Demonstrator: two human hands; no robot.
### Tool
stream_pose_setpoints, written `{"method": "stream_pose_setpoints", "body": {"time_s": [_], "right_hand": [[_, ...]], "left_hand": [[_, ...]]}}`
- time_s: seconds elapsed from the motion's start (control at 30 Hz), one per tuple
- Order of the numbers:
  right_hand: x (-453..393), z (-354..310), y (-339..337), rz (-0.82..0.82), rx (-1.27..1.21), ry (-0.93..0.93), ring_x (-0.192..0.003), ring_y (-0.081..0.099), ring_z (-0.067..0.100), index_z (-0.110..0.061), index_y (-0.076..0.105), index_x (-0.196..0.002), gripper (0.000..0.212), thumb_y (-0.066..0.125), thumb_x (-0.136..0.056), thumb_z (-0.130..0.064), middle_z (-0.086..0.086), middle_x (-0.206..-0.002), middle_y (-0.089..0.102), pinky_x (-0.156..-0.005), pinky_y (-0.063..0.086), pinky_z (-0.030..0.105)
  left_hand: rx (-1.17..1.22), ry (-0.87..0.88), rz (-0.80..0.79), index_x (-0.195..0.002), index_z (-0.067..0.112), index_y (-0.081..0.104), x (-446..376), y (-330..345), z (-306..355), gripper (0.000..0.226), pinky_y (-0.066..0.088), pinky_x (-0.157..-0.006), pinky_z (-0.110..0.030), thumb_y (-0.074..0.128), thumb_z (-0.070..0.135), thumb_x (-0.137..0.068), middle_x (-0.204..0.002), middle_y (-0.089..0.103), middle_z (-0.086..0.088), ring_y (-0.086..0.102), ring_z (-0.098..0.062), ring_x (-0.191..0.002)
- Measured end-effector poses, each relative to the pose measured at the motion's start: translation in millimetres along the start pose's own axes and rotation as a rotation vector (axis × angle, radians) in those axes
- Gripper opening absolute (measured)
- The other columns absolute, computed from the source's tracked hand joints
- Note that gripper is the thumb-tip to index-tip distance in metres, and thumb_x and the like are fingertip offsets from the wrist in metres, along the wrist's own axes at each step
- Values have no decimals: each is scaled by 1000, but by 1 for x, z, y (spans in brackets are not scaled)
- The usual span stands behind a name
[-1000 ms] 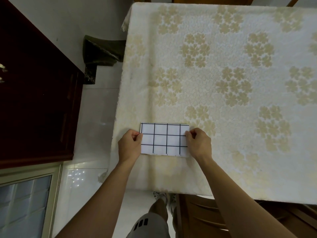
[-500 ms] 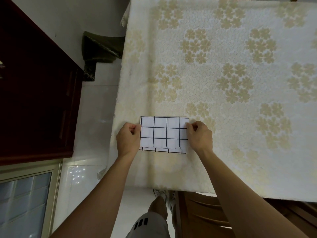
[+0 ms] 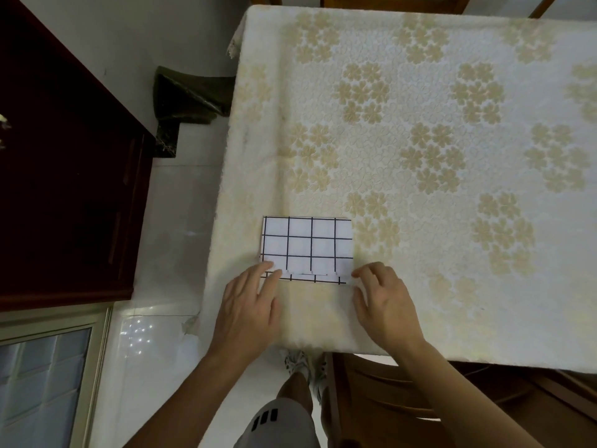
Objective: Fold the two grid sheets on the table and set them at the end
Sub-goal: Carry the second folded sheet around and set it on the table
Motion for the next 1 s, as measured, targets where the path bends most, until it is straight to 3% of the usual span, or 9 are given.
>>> {"method": "stream_pose_setpoints", "body": {"time_s": [0.1, 0.17, 0.23, 0.37, 0.5, 0.8, 1.0], "right_hand": [[16, -10, 8, -134, 84, -71, -127, 51, 29, -13, 55, -133, 45, 59, -89, -23, 11, -138, 53, -95, 49, 41], [20, -18, 15, -226, 132, -83, -147, 29, 27, -17, 34, -151, 59, 46, -97, -37, 10, -157, 33, -114, 35, 44], [19, -22, 21, -265, 158, -74, -152, 14, 25, -18, 18, -157, 67, 38, -100, -47, 8, -164, 16, -120, 22, 45], [14, -25, 32, -312, 165, -35, -153, 4, 22, -16, 8, -158, 73, 29, -100, -55, 6, -166, 2, -122, 13, 45], [10, -24, 39, -313, 151, 9, -152, 1, 20, -12, 6, -158, 75, 24, -99, -57, 6, -166, 0, -120, 9, 44], [3, -31, 47, -372, 136, 34, -152, -4, 22, -10, 3, -157, 76, 17, -99, -58, 8, -165, -6, -123, 8, 47], [8, -31, 49, -337, 160, 42, -153, 2, 23, -8, 9, -157, 75, 20, -101, -57, 9, -165, 1, -122, 12, 50]], "left_hand": [[-71, 12, -79, -143, 7, 48, 7, 13, 8, 53, 38, -112, -46, 44, 26, -94, -152, 43, -12, 41, -26, -140], [-126, -11, -142, -150, 8, 37, 7, 23, 5, 62, 30, -117, -49, 40, 33, -94, -160, 30, -11, 27, -25, -148], [-157, -36, -195, -154, 10, 28, 6, 31, 2, 66, 24, -119, -51, 40, 37, -95, -163, 20, -9, 15, -23, -151], [-191, -89, -265, -156, 11, 18, 4, 44, -7, 70, 22, -120, -52, 34, 44, -96, -165, 13, -7, 6, -20, -153], [-197, -89, -258, -156, 11, 18, 6, 49, -8, 71, 20, -120, -53, 31, 46, -96, -165, 13, -7, 6, -20, -153], [-196, -115, -257, -157, 10, 14, 2, 53, -15, 73, 15, -122, -51, 27, 49, -96, -165, 11, -6, 5, -17, -153], [-175, -119, -251, -157, 11, 15, 5, 52, -15, 72, 16, -122, -51, 24, 51, -97, -165, 11, -5, 6, -17, -152]]}}
Point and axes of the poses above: each hand's wrist, its own x-axis away from the middle knuckle, its own y-axis out of the palm, z = x × y, the point moved 4 cm from there along -x, towards the middle knuckle
